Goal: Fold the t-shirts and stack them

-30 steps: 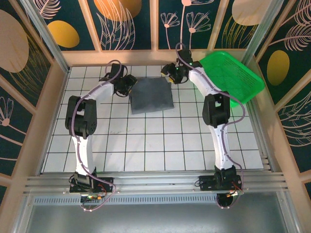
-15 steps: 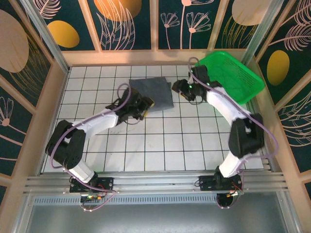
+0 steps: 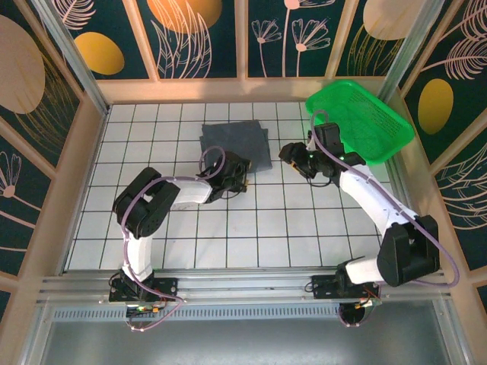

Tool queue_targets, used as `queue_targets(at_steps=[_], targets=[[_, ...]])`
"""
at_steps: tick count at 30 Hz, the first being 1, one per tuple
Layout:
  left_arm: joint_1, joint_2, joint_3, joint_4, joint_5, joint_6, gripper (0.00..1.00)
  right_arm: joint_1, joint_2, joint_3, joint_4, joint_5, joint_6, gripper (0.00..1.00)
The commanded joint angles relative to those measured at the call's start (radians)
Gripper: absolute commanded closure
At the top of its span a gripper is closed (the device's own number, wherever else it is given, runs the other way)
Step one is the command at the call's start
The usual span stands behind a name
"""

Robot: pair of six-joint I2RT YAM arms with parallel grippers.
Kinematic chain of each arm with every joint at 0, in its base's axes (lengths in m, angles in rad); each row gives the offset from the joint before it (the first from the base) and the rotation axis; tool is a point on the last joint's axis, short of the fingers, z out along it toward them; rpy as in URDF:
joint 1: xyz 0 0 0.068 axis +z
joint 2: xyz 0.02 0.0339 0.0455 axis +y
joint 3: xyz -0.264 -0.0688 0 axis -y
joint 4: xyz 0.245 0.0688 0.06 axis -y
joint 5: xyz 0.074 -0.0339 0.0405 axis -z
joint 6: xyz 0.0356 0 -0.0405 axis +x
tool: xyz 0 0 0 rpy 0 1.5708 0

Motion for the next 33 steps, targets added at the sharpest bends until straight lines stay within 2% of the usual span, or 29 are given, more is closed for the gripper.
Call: queue_targets(at_steps=[1,3,5,7,9,11,15,17,22,26,33], targets=[[-0.010,0.070,0.068,0.053,-0.059,-0.096,0.38,-0.019,-0.065,-0.003,-0.033,0.010,-0.017,0.44],[-0.010,0.111,0.102,0.059,-0.056,-0.124,0.41,-0.035,-0.081,-0.025,-0.041,0.002,-0.021,0.44],[-0.010,0.152,0.121,0.060,-0.048,-0.156,0.48,-0.055,-0.093,-0.040,-0.043,-0.009,-0.024,0.44],[-0.010,0.173,0.121,0.050,-0.053,-0.200,0.62,-0.075,-0.100,-0.037,-0.051,-0.017,-0.031,0.44],[-0.004,0.171,0.088,0.050,-0.079,-0.271,0.82,-0.095,-0.100,-0.026,-0.067,-0.018,-0.047,0.45],[0.020,0.165,0.062,0.088,-0.109,-0.268,1.00,-0.108,-0.100,-0.013,-0.082,-0.023,-0.068,0.46],[0.120,0.150,0.017,0.186,-0.097,-0.156,1.00,-0.123,-0.105,0.000,-0.108,-0.029,-0.102,0.47],[0.192,0.146,-0.033,0.293,-0.061,-0.098,1.00,-0.125,-0.111,-0.004,-0.111,-0.032,-0.114,0.47],[0.419,0.129,-0.070,0.362,0.137,0.150,1.00,-0.130,-0.116,-0.032,-0.089,-0.064,-0.131,0.48],[0.594,0.120,-0.047,0.273,0.312,0.381,1.00,-0.129,-0.115,-0.058,-0.061,-0.094,-0.135,0.48],[0.812,0.127,0.031,0.050,0.477,0.740,1.00,-0.128,-0.100,-0.080,-0.020,-0.149,-0.135,0.49]])
